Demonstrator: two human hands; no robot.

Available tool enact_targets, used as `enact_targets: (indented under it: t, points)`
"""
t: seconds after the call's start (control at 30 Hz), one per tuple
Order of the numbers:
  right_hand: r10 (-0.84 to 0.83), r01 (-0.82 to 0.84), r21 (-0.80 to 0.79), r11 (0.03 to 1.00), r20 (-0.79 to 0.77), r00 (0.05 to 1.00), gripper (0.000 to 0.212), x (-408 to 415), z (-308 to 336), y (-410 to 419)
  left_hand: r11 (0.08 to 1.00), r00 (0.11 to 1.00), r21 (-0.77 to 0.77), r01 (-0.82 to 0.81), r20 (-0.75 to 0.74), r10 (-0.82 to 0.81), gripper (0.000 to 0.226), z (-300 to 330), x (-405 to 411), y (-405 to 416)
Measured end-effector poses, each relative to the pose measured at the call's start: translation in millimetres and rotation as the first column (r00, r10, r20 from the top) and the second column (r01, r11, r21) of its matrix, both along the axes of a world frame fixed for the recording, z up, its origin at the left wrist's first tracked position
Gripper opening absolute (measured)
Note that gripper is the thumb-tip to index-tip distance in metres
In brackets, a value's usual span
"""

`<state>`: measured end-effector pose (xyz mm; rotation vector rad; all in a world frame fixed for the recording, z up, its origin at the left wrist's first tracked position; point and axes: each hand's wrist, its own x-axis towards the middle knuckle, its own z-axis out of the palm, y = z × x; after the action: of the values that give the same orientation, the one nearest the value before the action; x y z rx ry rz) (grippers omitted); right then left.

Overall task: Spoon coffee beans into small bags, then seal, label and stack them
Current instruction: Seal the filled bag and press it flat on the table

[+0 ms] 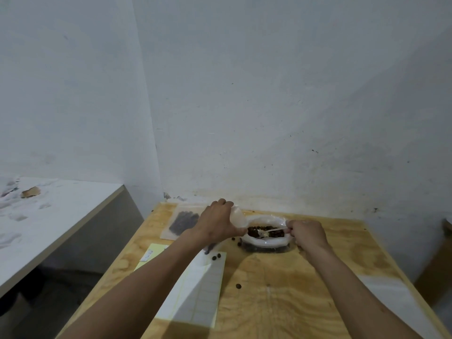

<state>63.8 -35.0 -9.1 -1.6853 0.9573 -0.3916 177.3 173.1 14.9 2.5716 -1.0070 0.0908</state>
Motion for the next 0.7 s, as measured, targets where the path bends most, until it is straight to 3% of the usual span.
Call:
enact_targets:
  t: [0.2, 0.43, 0.7]
  points:
    - [-0.024, 0.022, 0.035, 0.999, 0.063, 0.998, 0.025, -16, 25, -12, 0.989, 0.988, -0.146, 0.017, -0.151, -0.039, 0.061, 12, 4, 13]
    - [0.053, -0.053, -0.005, 0.999, 0.165, 0.985, 0.025, -12, 69, 0, 0.984, 0.975, -0.175, -0.009, -0.222, -0.030, 0.042, 24, 2, 22]
    - [0.272, -0.184, -0.361, 0.914, 0.211, 0.939, 0.035, -1, 78, 44, 0.956, 0.958, -0.265, -0.127, -0.282, 0.049, 0.045, 32, 5, 40]
